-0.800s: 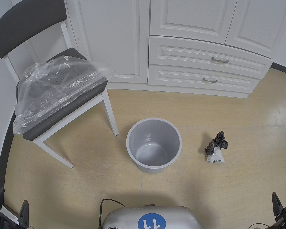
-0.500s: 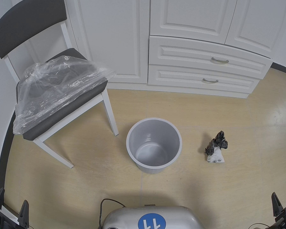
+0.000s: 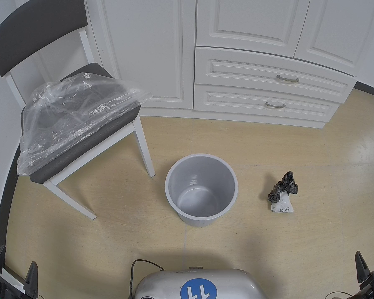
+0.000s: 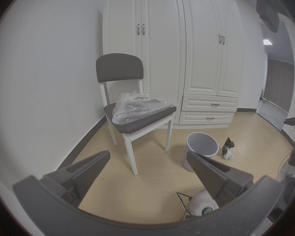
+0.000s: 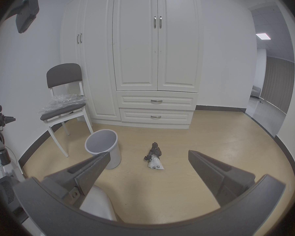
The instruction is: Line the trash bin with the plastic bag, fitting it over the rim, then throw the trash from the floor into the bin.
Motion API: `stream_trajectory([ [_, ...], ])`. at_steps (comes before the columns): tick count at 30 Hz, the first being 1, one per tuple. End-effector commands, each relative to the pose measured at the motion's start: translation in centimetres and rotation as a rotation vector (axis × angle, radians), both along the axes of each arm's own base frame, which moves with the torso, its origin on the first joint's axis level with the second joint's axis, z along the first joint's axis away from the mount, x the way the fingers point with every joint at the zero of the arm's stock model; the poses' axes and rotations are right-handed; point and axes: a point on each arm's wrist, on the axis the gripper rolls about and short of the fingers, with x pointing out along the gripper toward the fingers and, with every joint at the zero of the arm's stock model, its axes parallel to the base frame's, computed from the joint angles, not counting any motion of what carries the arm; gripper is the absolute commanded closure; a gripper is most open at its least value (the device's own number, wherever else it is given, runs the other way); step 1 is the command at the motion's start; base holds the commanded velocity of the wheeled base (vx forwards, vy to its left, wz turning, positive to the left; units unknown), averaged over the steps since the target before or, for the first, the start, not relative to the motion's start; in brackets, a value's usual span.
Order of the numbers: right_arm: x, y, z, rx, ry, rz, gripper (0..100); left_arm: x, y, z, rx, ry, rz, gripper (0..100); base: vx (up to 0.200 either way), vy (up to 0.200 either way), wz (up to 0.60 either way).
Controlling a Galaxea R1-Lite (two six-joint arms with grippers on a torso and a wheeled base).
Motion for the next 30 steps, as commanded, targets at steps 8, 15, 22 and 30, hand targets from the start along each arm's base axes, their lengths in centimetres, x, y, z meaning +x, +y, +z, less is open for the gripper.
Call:
stream_trajectory([
  [8, 0.0, 0.0, -0.48, 0.0, 0.0, 0.0, 0, 0.02, 0.01, -0.47, -0.012, 0.002, 0.005, 0, 0.0, 0.0, 0.0],
  [15, 0.01, 0.0, -0.52, 0.0, 0.001, 0.0, 0, 0.03, -0.01, -0.51, 0.003, 0.003, -0.002, 0, 0.0, 0.0, 0.0],
  [22, 0.01, 0.0, -0.52, -0.003, 0.001, 0.0, 0, 0.03, 0.0, -0.51, -0.007, 0.003, 0.001, 0, 0.0, 0.0, 0.0],
  [30, 0.01, 0.04, -0.51, -0.04, -0.001, 0.013, 0, 0.03, -0.11, -0.46, 0.057, -0.003, -0.044, 0, 0.0, 0.0, 0.0],
])
